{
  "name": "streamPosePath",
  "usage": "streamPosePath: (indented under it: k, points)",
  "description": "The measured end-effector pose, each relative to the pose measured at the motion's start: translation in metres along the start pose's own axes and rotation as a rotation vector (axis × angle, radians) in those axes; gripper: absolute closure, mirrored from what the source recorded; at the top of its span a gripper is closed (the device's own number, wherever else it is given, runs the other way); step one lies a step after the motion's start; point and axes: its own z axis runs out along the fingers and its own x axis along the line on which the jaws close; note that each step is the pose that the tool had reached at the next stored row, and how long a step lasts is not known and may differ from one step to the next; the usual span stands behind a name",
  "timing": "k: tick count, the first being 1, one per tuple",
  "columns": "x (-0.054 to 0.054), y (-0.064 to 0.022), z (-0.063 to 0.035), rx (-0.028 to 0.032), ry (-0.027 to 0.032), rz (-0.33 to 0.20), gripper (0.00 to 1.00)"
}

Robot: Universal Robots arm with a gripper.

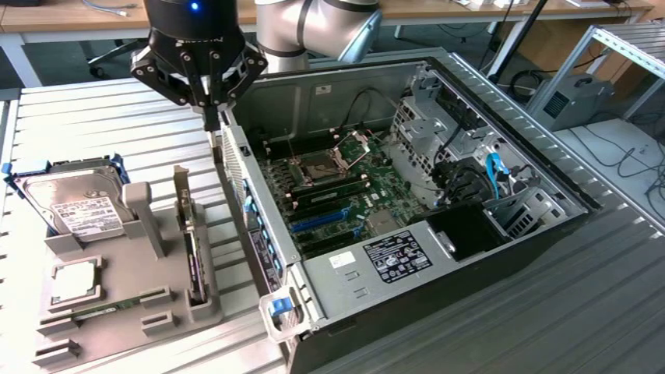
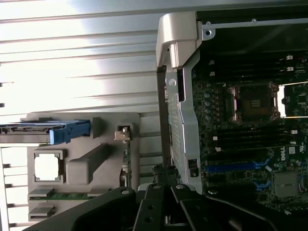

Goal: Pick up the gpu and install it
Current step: 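Reach for the gpu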

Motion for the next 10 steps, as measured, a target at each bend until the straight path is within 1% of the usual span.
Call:
streamPosePath:
  k: [10]
  points:
    - [0.0028, -0.0002, 0.0, -0.0001, -0.0001, 0.0, 0.89]
